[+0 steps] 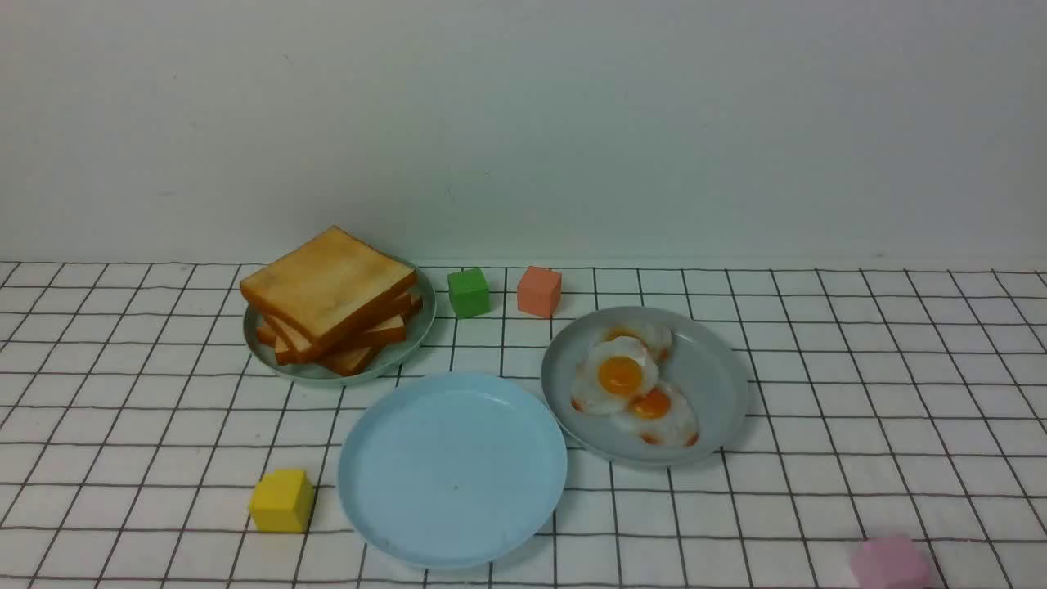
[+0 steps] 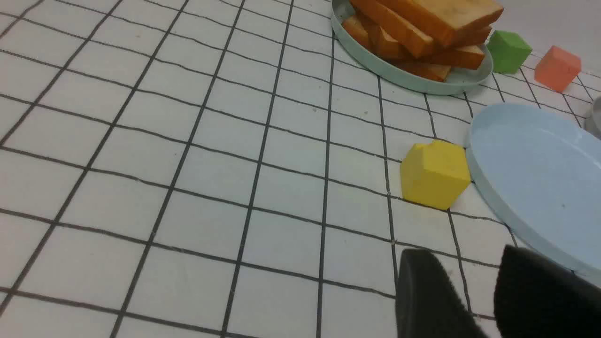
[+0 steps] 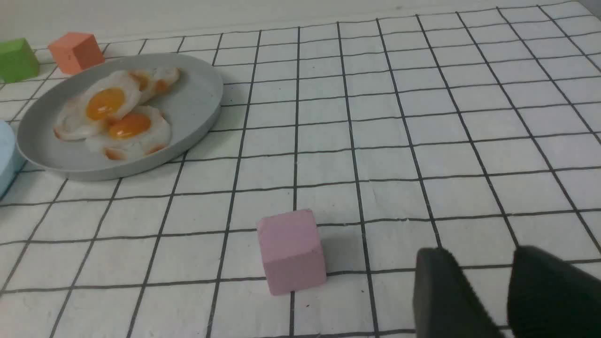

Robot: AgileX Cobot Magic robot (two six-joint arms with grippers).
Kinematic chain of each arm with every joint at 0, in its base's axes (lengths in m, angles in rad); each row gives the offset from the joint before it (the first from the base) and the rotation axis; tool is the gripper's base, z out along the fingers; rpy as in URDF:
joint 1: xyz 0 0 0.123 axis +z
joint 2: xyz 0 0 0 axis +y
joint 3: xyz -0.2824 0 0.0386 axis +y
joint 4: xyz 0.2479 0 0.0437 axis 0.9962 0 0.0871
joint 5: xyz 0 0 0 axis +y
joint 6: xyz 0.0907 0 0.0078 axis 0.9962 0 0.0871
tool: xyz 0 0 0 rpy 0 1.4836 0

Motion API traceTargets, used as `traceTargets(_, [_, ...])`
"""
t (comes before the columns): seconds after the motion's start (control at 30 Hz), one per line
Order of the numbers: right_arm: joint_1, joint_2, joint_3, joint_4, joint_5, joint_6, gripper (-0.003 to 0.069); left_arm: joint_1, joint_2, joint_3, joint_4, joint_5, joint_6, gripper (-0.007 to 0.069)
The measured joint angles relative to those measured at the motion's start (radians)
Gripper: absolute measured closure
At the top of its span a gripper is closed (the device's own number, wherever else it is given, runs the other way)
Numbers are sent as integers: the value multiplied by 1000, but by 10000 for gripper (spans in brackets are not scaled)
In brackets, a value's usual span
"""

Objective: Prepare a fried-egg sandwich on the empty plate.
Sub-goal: Use the left arm to grab a slice of bread

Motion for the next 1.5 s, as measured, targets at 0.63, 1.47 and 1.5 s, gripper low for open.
traceTargets(0.63, [0,0,0,0,0,0,419,0,0,0,0,-8,-4,386])
traceTargets(1.47, [0,0,0,0,0,0,419,-113,431,-492,-414,121,195,603])
traceTargets(1.5, [0,0,0,0,0,0,419,-123,500,-542,-403,175,240,604])
